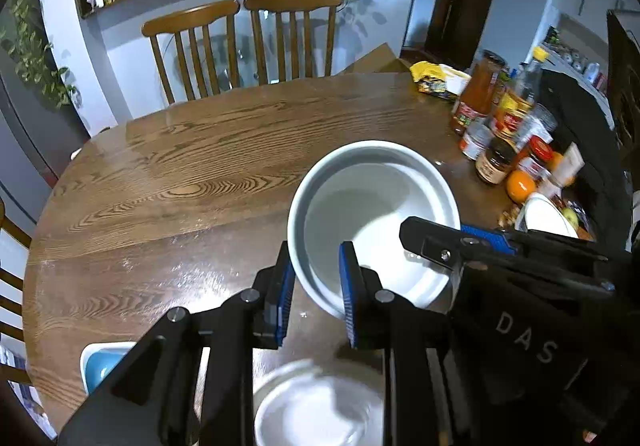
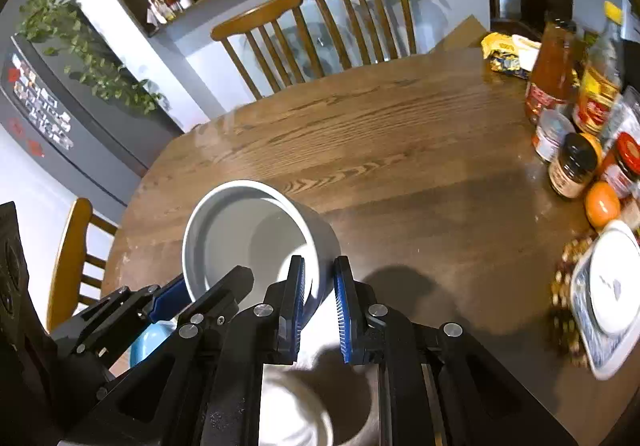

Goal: Organize plates and bowls
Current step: 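Lift the ramekin with the right gripper and carry it over the nested bowls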

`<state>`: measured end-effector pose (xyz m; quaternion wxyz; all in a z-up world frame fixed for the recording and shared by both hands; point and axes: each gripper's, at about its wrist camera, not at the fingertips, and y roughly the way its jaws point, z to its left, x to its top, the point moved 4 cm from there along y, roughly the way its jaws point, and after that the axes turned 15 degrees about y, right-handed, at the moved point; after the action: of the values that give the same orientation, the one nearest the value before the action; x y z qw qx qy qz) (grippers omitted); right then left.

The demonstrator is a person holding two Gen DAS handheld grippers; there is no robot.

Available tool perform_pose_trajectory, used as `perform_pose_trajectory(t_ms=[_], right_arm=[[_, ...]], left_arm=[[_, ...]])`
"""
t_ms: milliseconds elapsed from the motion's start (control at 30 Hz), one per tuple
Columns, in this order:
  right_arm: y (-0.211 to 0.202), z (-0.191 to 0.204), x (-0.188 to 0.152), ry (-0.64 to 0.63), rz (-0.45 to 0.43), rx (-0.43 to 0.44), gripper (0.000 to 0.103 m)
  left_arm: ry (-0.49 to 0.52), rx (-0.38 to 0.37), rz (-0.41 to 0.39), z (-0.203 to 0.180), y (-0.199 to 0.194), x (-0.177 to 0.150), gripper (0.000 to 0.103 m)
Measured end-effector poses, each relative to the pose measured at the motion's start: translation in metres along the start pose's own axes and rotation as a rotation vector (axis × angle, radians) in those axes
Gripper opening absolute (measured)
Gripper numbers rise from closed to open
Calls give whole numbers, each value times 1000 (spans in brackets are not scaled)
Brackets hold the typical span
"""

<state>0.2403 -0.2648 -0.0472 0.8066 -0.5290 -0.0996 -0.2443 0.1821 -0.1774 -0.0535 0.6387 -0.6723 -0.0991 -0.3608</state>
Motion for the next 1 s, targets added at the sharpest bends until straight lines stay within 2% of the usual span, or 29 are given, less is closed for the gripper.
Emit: perform_pose_trajectory(t_ms=[200,500,733,1000], right_arm=[[-30,10,-39,15,-39,-13,17],[-52,16,-96,56,-32,-40,17],[-52,15,-132,102,5,-67,17],[-43,5,-154,152,66,-105,17]], left_arm=[[44,-21,-21,-4,-36,-31,20],[113,-62,-8,-7,-68,-80,20],[141,-100,30,-8,-73,-109,20],[140,-161,100,-15,-61,-131,20]])
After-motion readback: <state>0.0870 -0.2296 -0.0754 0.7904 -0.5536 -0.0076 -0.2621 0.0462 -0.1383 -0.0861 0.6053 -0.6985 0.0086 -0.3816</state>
